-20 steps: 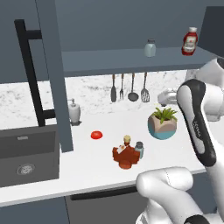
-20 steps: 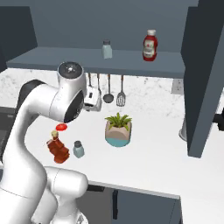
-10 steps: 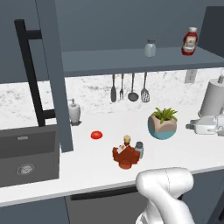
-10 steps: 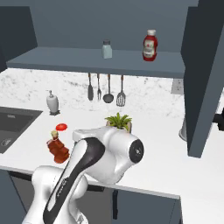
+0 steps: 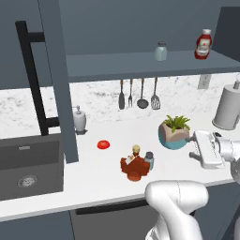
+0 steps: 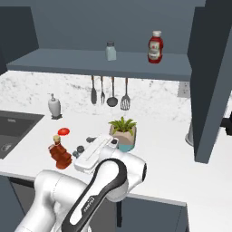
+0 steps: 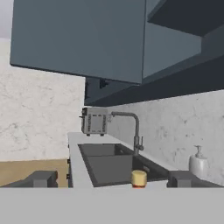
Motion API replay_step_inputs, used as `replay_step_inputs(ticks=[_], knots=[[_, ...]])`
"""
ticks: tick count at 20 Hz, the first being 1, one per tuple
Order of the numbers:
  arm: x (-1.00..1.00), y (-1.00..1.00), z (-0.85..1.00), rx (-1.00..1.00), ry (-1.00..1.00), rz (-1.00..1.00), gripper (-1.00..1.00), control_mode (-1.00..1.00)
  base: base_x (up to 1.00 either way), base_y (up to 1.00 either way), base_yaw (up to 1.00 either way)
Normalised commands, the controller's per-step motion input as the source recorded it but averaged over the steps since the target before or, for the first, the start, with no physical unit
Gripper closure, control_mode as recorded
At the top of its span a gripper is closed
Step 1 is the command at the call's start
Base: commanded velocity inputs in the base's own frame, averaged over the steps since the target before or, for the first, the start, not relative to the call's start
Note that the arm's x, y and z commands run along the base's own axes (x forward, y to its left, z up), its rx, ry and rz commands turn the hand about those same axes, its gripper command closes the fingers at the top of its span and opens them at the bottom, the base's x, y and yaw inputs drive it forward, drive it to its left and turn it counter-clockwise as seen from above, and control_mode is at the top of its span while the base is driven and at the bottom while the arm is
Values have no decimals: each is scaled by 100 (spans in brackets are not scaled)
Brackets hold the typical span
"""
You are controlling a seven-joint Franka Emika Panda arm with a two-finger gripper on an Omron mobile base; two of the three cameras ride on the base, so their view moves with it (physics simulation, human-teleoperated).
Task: Put the shaker and condiment bottle from the counter next to their counterparts in the cabinet.
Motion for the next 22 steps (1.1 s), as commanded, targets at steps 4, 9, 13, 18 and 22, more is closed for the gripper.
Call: replay_step_inputs(ticks=[4, 9, 13, 18, 22], knots=[[-11, 2, -5, -2, 0, 8, -100, -100, 0, 0, 0], [0, 46, -14, -2, -5, 0, -100, -100, 0, 0, 0], [1, 95, -12, -8, -5, -4, -100, -100, 0, 0, 0], [66, 35, 0, -3, 6, 2, -100, -100, 0, 0, 0], [59, -1, 0, 0, 4, 6, -100, -100, 0, 0, 0]])
